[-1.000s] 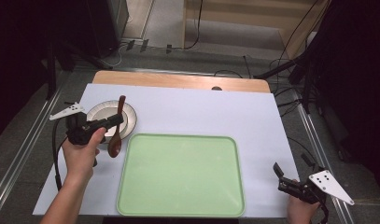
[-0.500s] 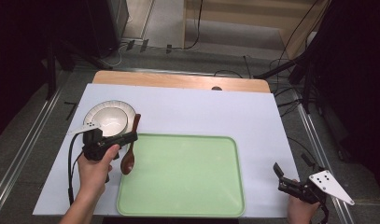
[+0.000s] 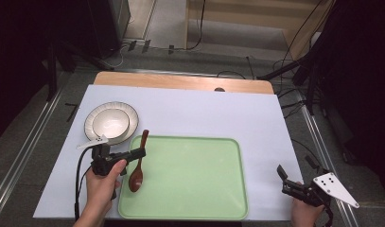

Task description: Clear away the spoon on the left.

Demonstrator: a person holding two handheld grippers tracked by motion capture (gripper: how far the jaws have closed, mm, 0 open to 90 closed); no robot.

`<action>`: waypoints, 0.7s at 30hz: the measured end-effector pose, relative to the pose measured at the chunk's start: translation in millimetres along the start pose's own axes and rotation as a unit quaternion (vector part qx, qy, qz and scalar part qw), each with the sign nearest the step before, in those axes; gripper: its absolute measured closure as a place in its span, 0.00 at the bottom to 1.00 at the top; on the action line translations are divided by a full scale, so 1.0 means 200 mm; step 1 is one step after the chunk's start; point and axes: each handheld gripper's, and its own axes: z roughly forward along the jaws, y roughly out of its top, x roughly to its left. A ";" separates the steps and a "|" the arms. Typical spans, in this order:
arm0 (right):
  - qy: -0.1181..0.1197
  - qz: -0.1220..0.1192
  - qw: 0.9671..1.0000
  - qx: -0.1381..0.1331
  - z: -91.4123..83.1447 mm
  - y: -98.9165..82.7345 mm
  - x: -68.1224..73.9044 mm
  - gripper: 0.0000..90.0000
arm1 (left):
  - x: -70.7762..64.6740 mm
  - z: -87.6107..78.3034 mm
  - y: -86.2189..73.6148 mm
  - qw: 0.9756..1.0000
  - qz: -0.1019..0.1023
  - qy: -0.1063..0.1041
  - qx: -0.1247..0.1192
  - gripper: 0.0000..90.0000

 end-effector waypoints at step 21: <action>0.001 0.001 1.000 0.000 0.00 0.00 0.00 0.00 | 0.09 0.04 -0.08 0.999 -0.015 0.029 0.032 0.87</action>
